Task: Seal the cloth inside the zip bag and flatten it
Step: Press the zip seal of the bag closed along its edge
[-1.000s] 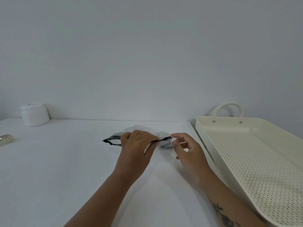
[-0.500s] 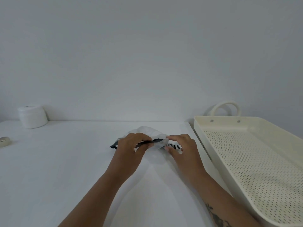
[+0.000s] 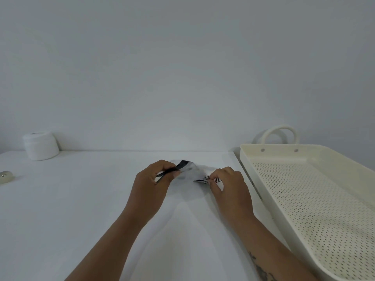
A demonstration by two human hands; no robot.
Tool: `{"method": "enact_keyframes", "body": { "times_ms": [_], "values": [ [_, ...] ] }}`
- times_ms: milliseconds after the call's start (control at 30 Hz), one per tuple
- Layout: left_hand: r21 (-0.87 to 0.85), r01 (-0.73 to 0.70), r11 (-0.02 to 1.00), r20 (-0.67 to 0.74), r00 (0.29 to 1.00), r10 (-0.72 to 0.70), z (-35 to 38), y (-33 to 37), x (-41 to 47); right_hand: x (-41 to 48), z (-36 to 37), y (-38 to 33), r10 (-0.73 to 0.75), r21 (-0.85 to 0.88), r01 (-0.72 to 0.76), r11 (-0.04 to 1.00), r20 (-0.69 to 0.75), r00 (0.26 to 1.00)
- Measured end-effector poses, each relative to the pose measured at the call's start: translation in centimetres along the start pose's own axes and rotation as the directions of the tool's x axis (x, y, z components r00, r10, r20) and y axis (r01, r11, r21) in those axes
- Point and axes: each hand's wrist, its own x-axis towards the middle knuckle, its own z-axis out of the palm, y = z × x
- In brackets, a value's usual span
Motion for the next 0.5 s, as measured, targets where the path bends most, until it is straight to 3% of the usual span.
{"method": "enact_keyframes", "body": {
  "times_ms": [200,333,433,500],
  "values": [
    [-0.022,0.048,0.999,-0.152,0.987,-0.051,-1.7,-0.4,0.7,0.1,-0.6,0.5,0.061,-0.142,-0.065,0.988,-0.034,0.998],
    [0.042,0.044,0.998,-0.114,0.993,-0.039,-2.2,-0.7,0.7,-0.1,-0.3,0.2,0.057,-0.160,-0.050,0.986,0.041,0.998],
    [0.080,0.011,0.997,-0.078,0.997,-0.005,-1.9,-0.6,0.5,0.1,-0.6,0.3,0.045,-0.039,-0.044,0.998,0.044,0.998],
    [0.089,0.008,0.996,-0.038,0.999,-0.005,-1.7,-0.6,0.4,0.1,-1.0,-0.1,0.001,0.168,-0.011,0.986,0.064,0.998]
  ]
}}
